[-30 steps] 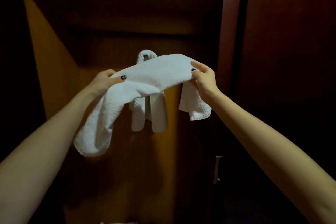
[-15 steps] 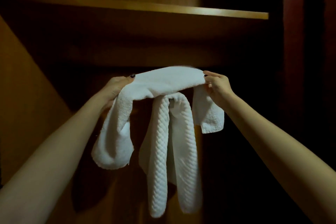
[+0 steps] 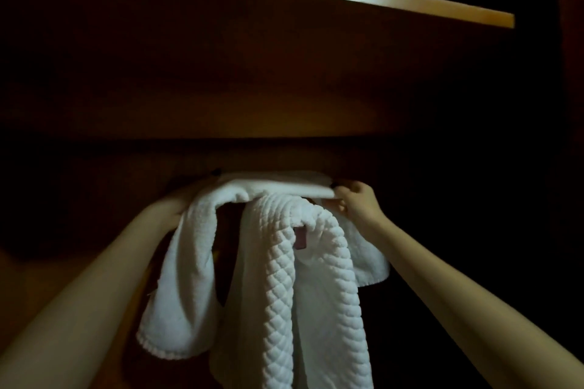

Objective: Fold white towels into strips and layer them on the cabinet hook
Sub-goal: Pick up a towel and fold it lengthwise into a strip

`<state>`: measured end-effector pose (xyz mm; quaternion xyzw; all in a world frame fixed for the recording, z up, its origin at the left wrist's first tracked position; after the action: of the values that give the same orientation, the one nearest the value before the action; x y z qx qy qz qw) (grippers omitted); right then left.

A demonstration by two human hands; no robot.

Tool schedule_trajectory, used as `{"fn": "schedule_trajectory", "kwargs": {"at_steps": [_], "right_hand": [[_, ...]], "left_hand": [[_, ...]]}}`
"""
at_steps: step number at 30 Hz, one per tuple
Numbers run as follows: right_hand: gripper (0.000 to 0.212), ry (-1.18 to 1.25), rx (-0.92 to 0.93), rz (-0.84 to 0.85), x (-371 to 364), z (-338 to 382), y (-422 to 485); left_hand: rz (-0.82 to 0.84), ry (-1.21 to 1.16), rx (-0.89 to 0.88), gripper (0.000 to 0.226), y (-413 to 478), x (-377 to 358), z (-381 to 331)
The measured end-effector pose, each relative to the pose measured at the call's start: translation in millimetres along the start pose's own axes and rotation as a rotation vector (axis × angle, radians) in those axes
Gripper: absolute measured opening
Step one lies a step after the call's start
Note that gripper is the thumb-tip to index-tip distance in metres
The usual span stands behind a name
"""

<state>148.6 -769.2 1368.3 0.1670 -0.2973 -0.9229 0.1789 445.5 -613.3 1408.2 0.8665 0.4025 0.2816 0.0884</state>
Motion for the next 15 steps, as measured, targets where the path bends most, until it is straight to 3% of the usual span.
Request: {"fn": "schedule_trajectory", "kwargs": {"at_steps": [6,8,10,12,15], "right_hand": [[0.022,-0.116,0.013,0.065,1.2,-15.7,-1.7],[0.031,-0.174,-0.025,0.108,2.2,-20.3,-10.5],[0.028,-0.203,-0.093,0.177,4.9,-22.1,-19.7],[0.019,-0.271,-0.125,0.214,13.9,-16.1,-23.7],[0.024,-0.507,0.053,0.211,22.9,11.0,-14.7]], "left_hand": [[-0.23,-0.09,0.139,0.035,12.6,13.2,39.7],[-0.232,-0.048,0.113,0.031,4.3,13.0,40.9],[-0.153,-0.005,0.098,0.03,-8.5,5.8,39.6],[-0.114,-0.01,0.011,0.017,-25.7,1.2,25.6],[-0.107,-0.157,-0.209,0.007,-61.9,-1.1,-8.1]]}}
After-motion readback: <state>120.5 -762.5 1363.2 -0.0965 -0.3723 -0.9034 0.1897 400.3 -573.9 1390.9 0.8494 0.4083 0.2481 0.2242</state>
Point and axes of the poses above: each hand's wrist, its own y-axis towards the middle knuckle, its own x-axis out of the back of the hand, z = x × y, the point moved 10 cm from there along y, towards the middle knuckle, and after that the axes turned 8 degrees about x, right-handed, at the moved point
